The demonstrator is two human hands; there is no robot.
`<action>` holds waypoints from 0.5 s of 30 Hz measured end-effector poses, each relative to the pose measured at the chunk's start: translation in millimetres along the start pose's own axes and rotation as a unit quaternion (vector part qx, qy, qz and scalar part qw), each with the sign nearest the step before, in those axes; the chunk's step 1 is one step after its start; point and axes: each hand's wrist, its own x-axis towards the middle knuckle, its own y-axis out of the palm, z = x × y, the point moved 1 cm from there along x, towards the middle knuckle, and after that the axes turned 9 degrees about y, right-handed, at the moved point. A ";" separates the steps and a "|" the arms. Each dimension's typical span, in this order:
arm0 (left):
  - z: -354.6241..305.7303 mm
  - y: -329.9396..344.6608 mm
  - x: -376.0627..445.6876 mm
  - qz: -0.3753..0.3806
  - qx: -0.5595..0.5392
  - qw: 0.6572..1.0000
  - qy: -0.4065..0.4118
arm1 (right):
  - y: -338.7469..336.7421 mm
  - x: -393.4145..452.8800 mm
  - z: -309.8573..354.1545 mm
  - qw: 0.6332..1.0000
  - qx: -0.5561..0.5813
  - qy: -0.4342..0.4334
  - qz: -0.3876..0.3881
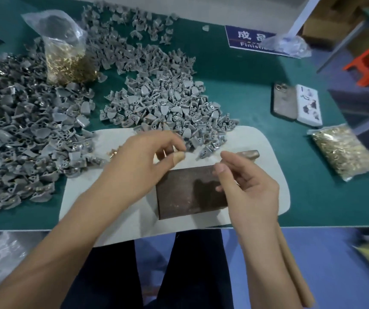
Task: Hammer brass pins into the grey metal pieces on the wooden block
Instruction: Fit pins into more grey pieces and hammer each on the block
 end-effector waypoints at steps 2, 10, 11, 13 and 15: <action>-14.5 3.8 -14.1 0.045 -0.019 0.998 0.041 | -2.2 -3.8 -1.6 1.000 0.009 0.006 0.011; -33.4 18.2 -30.0 0.118 0.070 0.986 0.099 | -9.8 -16.9 -3.9 0.998 -0.006 -0.001 0.069; -33.7 19.0 -32.2 0.108 0.069 0.988 0.086 | -11.2 -17.2 -4.4 0.997 -0.021 -0.010 0.072; -34.1 19.7 -38.0 0.083 0.051 0.995 0.038 | -13.5 -18.4 -4.5 0.994 -0.065 -0.044 0.079; -34.3 20.1 -43.2 0.064 0.035 0.997 0.005 | -14.0 -20.3 -4.1 0.988 -0.101 -0.079 0.082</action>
